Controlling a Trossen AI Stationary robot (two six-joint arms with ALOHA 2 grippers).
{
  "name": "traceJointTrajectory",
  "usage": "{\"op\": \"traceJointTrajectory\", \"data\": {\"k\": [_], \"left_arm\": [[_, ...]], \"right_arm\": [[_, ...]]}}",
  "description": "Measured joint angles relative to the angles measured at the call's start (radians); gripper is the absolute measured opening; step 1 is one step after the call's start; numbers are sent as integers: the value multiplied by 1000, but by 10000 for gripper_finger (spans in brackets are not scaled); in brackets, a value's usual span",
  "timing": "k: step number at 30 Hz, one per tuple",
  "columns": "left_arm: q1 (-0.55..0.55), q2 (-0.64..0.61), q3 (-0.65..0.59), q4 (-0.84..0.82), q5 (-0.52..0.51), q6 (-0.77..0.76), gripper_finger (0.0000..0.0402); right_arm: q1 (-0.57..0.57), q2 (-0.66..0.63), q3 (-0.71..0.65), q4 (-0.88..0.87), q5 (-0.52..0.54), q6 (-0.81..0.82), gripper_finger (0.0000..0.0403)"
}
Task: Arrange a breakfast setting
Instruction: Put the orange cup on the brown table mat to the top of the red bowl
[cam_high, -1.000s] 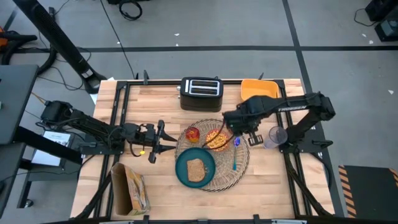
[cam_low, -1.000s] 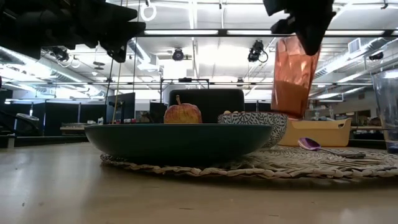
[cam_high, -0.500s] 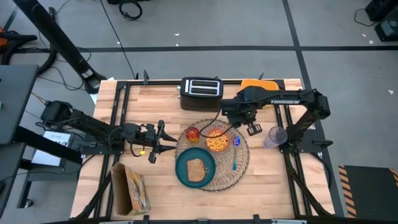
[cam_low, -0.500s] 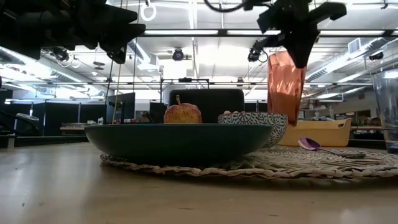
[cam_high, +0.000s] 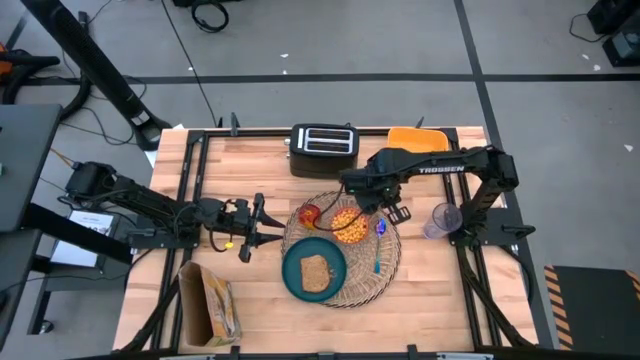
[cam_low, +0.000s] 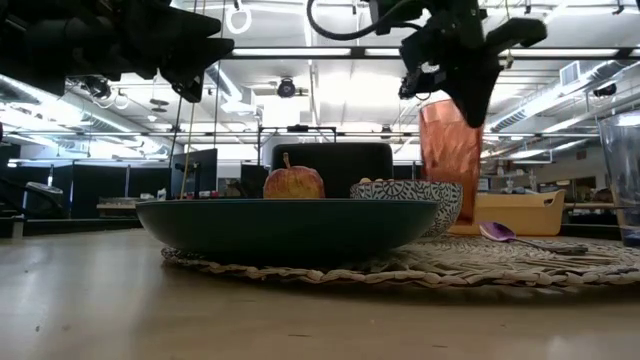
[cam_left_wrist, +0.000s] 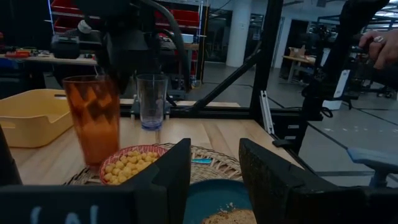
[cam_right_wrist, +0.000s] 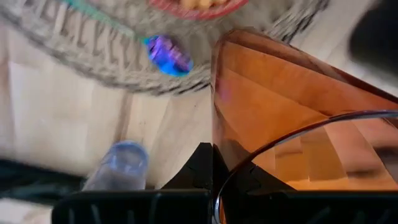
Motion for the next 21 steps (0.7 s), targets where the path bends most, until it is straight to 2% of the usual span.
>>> {"op": "traceJointTrajectory", "data": {"k": [14,21], "left_arm": [[0,0,0,-12,0,1,144],[0,0,0,-9,0,2,144]], "right_arm": [[-4,45,-3,72,7,-48,12],[-1,41,-3,79,6,43,45]]}}
